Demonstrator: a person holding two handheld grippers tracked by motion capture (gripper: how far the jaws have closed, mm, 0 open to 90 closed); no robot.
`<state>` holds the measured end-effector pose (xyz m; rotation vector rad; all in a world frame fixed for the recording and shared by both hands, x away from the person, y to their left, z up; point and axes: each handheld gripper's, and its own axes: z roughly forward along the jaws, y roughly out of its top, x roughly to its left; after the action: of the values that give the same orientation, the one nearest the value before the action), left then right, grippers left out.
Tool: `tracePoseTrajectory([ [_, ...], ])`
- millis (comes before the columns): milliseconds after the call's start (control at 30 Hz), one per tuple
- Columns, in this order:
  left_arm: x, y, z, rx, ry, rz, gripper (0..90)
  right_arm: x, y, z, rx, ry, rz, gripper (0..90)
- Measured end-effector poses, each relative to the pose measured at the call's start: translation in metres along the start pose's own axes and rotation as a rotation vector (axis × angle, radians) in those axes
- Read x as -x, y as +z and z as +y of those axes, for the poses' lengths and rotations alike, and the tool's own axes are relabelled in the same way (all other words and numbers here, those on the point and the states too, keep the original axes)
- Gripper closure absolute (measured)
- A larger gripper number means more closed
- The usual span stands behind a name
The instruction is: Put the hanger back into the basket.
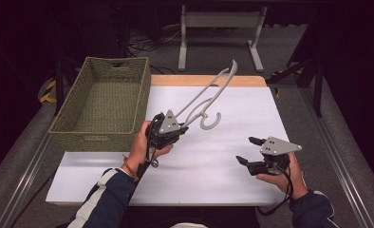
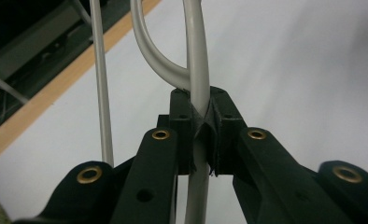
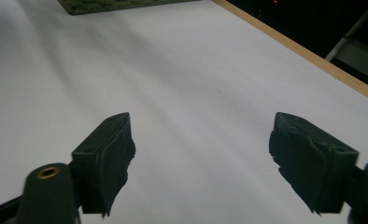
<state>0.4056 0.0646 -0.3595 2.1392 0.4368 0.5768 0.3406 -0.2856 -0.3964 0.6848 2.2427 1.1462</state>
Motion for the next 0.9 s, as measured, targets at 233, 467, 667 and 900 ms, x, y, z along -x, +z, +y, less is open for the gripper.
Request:
tracePoseTrajectory([
  [233,-0.007,-0.018,0.014,0.056,0.004,0.051,82.2,-0.004,0.009,-0.005,0.004,-0.005,-0.035,13.7],
  [467,-0.019,-0.039,0.026,0.102,0.009,0.107,82.2,-0.007,0.016,-0.012,0.054,0.036,-0.069,11.2],
  [667,-0.024,-0.053,0.030,0.138,-0.009,0.110,82.2,-0.012,0.018,-0.011,0.076,0.035,-0.123,10.5],
  [900,-0.027,-0.075,0.039,0.183,-0.003,0.145,82.2,-0.017,0.020,-0.011,0.070,0.013,-0.125,10.6],
])
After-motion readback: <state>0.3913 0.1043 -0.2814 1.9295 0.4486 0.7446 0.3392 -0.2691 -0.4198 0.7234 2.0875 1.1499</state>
